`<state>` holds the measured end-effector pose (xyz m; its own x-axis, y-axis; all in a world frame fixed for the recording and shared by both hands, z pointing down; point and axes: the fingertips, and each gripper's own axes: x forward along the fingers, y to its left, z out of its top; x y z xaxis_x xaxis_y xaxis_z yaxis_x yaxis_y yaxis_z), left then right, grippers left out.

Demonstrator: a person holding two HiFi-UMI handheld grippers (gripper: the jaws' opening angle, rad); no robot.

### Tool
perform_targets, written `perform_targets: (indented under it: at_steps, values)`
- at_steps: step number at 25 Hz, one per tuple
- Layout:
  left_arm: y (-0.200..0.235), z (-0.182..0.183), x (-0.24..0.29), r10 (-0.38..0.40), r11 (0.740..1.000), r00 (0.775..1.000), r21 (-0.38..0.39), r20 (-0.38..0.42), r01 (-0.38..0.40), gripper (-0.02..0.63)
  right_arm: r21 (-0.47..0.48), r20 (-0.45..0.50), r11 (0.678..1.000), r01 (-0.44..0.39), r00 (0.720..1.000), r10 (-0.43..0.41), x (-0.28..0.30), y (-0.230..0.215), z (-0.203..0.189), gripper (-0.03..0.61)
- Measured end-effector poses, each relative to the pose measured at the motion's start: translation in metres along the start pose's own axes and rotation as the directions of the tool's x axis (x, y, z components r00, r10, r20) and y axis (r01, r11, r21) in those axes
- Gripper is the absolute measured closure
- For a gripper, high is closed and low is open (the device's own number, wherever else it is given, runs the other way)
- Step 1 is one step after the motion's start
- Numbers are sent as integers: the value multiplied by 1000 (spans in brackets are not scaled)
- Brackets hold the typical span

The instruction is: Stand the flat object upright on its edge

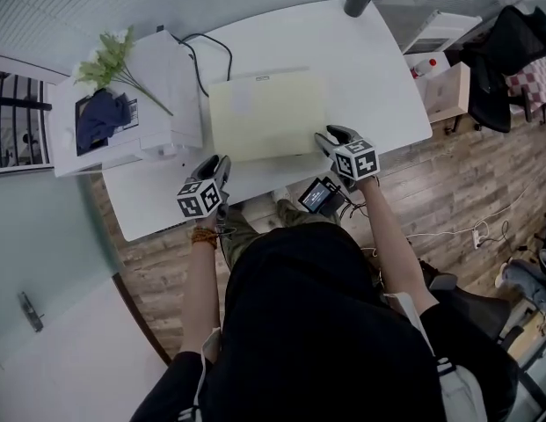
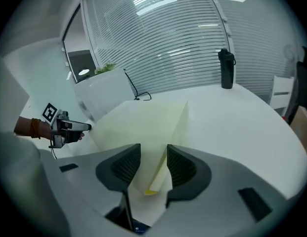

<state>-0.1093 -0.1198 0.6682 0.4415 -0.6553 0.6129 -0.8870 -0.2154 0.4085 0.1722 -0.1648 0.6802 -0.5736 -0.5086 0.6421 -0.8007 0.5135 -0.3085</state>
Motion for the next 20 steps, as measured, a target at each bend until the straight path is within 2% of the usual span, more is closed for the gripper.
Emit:
perform_targets:
  at_steps: [3, 9, 14, 20]
  values:
    - [0, 5, -2, -5, 1000, 1000, 23, -11, 5, 480, 22, 4, 1000, -3, 1000, 3, 6, -5, 2, 433]
    - [5, 10, -3, 30, 999, 999, -22, -17, -30, 480, 57, 11, 998, -14, 1000, 14, 10, -8, -1, 422]
    - [9, 14, -9, 88, 995, 996, -58, 20, -86, 455, 96, 20, 995, -20, 1000, 18, 10, -10, -3, 416]
    - [15, 11, 7, 53, 993, 999, -101, -7, -54, 440, 97, 5, 995, -40, 999, 39, 10, -10, -3, 411]
